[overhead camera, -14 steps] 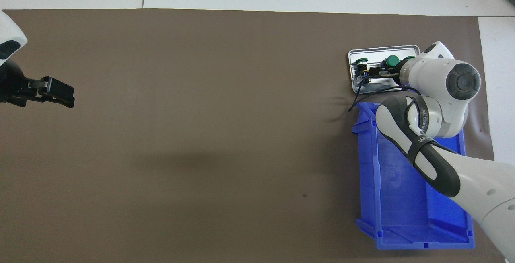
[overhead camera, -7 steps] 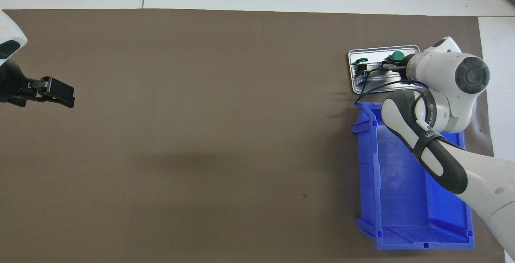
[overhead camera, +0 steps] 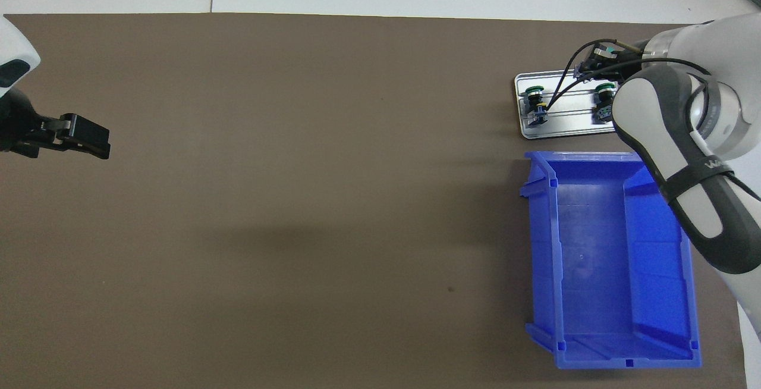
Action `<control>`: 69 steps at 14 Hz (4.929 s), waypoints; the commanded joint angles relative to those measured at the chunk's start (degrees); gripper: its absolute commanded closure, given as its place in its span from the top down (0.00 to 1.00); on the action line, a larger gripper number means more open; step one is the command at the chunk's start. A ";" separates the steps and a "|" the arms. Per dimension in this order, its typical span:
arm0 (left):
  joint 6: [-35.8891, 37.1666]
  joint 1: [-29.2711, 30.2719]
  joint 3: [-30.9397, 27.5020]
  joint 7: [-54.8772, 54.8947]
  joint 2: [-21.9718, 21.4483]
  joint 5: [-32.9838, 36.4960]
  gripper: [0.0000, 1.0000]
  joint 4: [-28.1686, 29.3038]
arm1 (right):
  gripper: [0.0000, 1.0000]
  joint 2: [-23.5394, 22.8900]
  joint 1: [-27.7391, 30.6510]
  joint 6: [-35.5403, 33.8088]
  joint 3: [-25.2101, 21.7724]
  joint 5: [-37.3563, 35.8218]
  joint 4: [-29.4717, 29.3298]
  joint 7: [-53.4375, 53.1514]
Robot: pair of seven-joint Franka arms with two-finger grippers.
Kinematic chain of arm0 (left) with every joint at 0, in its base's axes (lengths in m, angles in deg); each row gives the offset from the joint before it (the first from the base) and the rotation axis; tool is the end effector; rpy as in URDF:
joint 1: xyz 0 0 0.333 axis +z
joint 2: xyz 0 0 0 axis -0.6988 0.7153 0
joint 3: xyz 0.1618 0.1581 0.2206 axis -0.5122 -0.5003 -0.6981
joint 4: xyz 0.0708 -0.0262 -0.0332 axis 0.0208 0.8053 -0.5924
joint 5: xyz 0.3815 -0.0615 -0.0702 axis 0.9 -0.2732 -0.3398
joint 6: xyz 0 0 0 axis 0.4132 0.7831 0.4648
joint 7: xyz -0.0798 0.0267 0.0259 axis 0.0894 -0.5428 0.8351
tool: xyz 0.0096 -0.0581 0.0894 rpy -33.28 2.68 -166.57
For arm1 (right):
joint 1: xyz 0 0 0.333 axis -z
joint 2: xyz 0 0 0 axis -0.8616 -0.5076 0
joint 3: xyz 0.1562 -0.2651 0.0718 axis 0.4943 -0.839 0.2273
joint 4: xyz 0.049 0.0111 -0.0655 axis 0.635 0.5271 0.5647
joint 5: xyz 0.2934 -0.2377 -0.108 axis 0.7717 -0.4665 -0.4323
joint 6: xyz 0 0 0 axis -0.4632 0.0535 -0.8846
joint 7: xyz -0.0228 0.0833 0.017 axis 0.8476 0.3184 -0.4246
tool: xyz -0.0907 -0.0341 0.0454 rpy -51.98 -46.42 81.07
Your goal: Place and press button with both arms
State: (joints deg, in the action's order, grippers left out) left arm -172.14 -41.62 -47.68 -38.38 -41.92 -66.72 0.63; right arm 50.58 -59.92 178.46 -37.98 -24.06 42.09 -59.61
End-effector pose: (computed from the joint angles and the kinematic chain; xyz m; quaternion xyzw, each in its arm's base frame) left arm 0.5643 -0.0470 0.6163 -0.9986 0.0366 0.0351 0.0143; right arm 0.7097 -0.0157 0.4083 -0.9521 0.2508 -0.1223 0.1251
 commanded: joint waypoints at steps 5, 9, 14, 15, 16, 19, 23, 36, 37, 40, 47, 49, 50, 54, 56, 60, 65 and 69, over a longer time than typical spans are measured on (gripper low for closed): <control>0.22 0.81 0.19 0.38 -1.52 -0.62 1.00 1.46 | 0.00 1.94 -16.24 -1.06 2.36 3.42 1.30 -28.22; 0.22 0.81 0.28 0.38 -1.52 -0.62 1.00 1.55 | 0.00 3.78 -23.28 4.01 2.53 27.46 6.03 -32.38; 0.22 0.81 0.28 0.38 -1.52 -0.71 1.00 1.46 | 0.00 0.99 -33.74 20.45 2.53 41.21 10.27 -41.17; 0.22 0.81 0.28 0.38 -1.52 -0.63 1.00 1.55 | 0.00 0.02 -34.89 21.26 2.62 42.27 10.27 -41.17; 0.31 0.81 0.28 0.38 -1.52 -0.62 1.00 1.55 | 0.00 -0.86 -36.12 21.44 2.62 43.06 10.27 -41.26; 0.22 0.81 0.28 0.38 -1.52 -0.63 1.00 1.55 | 0.00 -2.01 -37.45 21.71 2.62 43.94 11.24 -40.82; 0.22 0.81 0.28 0.38 -1.52 -0.63 1.00 1.55 | 0.00 -2.45 -39.46 21.80 2.62 48.42 12.29 -38.02; -13.65 -3.93 0.98 9.67 -6.53 -4.91 1.00 14.46 | 1.00 6.32 -37.38 24.79 0.60 47.76 19.66 -28.08; -14.71 -5.59 0.98 12.74 -6.45 -6.15 1.00 14.64 | 1.00 7.90 -36.06 24.52 0.60 43.81 20.80 -27.82; -22.50 -12.69 0.98 15.23 -5.48 -6.86 1.00 16.74 | 1.00 11.42 -30.62 21.90 0.60 30.37 22.57 -26.07; -41.87 -26.17 0.98 32.85 1.20 -7.04 1.00 24.12 | 1.00 16.17 -15.50 8.82 0.51 -9.17 21.26 -21.58; -43.54 -26.87 0.81 40.59 1.29 -6.95 1.00 26.06 | 1.00 18.89 -11.46 2.14 0.69 -15.27 20.03 -15.46; -44.25 -26.70 0.72 45.68 1.12 -6.87 1.00 27.11 | 1.00 20.47 -9.52 -1.89 0.69 -15.20 19.16 -10.20; -49.77 -26.70 0.54 54.25 4.26 -3.72 1.00 27.21 | 1.00 26.80 -2.58 -16.14 0.60 -15.20 16.78 2.49; -53.03 -27.40 0.63 54.25 8.21 3.12 1.00 27.04 | 1.00 30.31 -0.72 -23.52 0.51 -15.20 15.29 4.87; -56.02 -29.51 0.46 53.64 14.02 8.77 1.00 26.25 | 1.00 31.74 1.83 -36.27 0.42 -16.07 6.08 7.68; -56.12 -29.25 0.37 53.73 14.73 9.39 0.99 26.60 | 1.00 27.43 2.10 -41.57 0.69 -19.42 -1.16 9.89; -56.82 -28.81 0.37 53.64 15.53 11.77 0.98 27.82 | 1.00 28.48 1.31 -41.31 0.78 -19.42 1.13 9.63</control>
State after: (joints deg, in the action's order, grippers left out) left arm -227.65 -70.30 -46.93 15.01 -26.78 -56.43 27.55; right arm 78.54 -59.08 138.19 -37.94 -42.32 43.18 -51.30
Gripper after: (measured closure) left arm 0.013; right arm 0.000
